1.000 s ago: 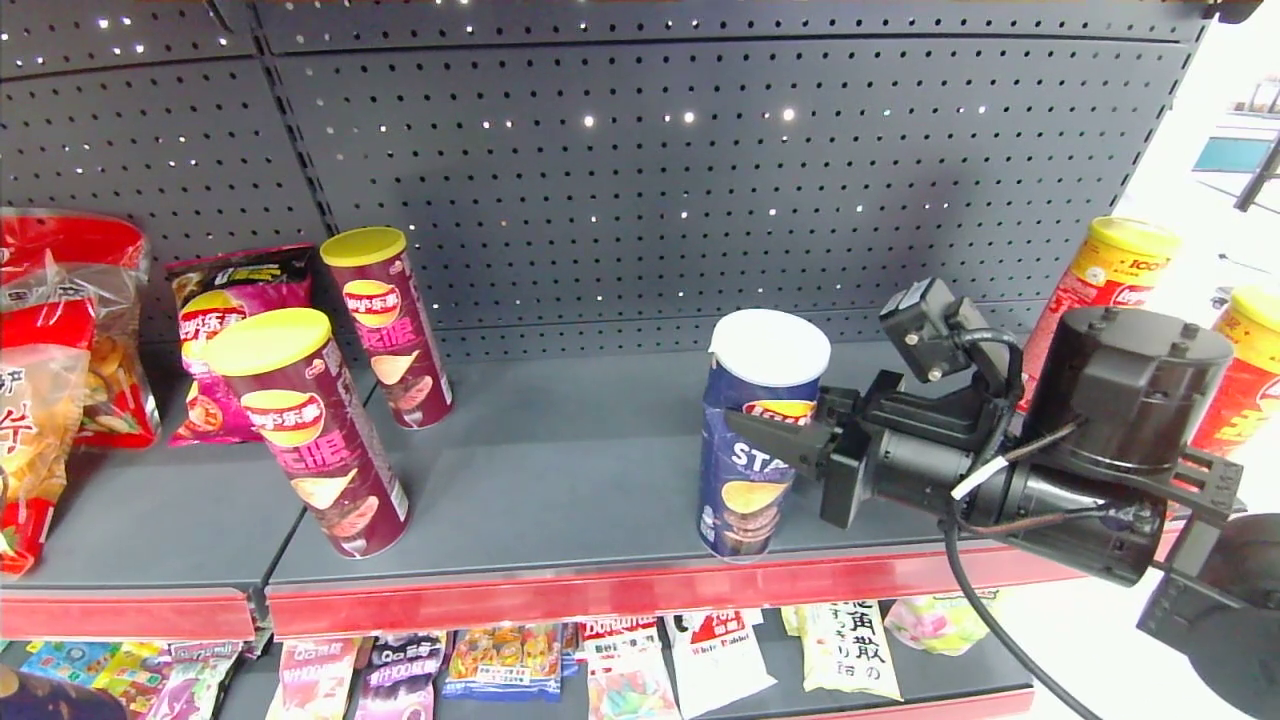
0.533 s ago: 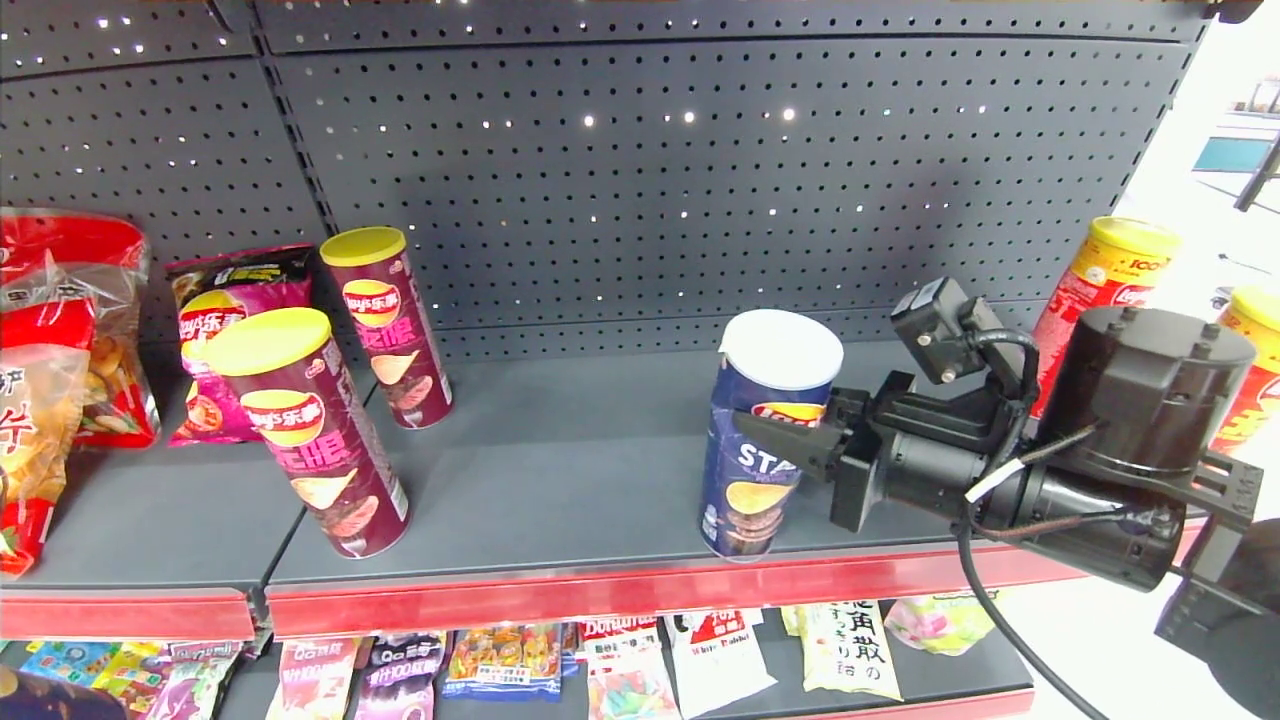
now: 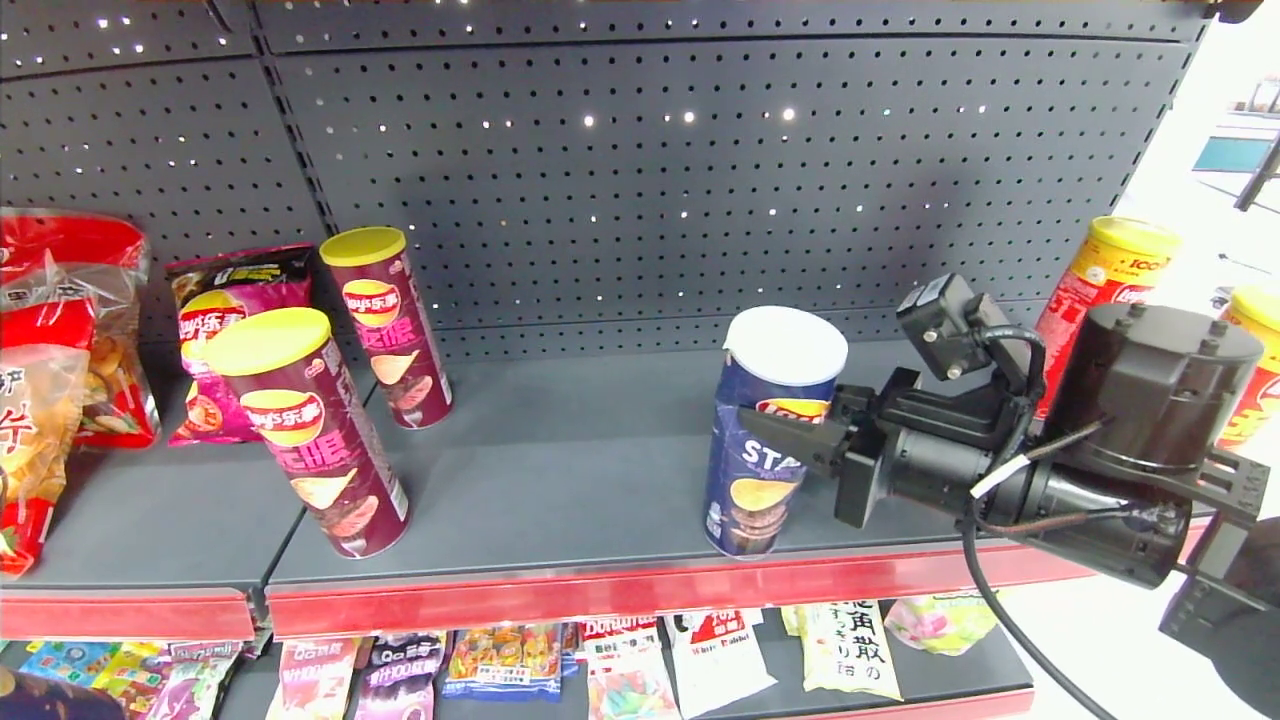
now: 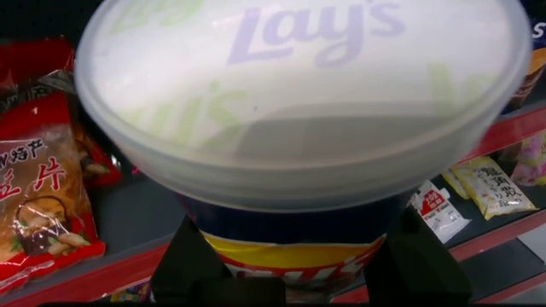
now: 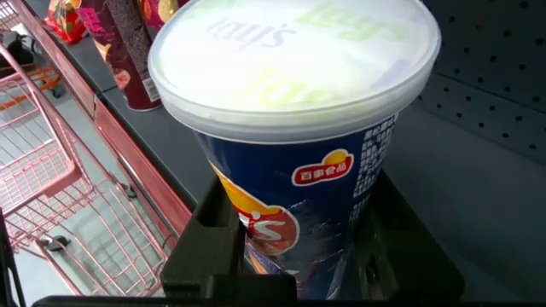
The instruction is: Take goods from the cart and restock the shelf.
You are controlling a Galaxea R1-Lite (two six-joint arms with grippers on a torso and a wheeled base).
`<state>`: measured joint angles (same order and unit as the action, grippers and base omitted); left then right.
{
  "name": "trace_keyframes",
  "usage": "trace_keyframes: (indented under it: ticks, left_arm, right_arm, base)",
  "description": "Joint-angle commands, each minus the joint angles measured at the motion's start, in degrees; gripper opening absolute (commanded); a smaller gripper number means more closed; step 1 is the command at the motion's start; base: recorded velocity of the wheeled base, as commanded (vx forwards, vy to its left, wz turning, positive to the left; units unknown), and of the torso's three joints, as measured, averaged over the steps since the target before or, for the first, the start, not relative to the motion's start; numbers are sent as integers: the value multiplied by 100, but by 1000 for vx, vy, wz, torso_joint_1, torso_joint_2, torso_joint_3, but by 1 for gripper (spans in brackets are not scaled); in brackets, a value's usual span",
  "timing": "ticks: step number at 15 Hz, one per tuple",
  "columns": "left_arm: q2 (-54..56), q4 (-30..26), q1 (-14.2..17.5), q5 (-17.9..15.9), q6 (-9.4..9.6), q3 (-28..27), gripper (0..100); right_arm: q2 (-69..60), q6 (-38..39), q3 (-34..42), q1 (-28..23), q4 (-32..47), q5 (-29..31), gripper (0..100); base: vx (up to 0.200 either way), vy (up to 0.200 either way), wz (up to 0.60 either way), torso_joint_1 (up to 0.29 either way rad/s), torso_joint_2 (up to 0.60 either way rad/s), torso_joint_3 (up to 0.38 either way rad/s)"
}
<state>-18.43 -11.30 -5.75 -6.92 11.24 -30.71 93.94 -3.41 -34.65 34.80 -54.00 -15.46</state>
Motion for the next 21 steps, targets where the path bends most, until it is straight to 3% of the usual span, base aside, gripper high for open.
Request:
trace_keyframes:
  ticks: [1, 10, 11, 21]
  left_arm:
    - [6, -4, 4, -2, 1, 12, 0]
    - [15, -4, 4, -2, 1, 12, 0]
    - [15, -4, -5, -2, 1, 12, 0]
    - [50, -13, -5, -2, 124, 39, 0]
  right_arm:
    - [-25, -28, 54, 0, -14, -1, 0]
    - [37, -116, 186, 0, -14, -1, 0]
    - [81, -212, 213, -9, -22, -10, 100]
    - [-306, -239, 485, -123, -22, 8, 100]
  base:
    - [0, 0, 0, 0, 0, 0]
    - [0, 0, 0, 0, 0, 0]
    - [0, 0, 0, 0, 0, 0]
    - [0, 0, 0, 0, 0, 0]
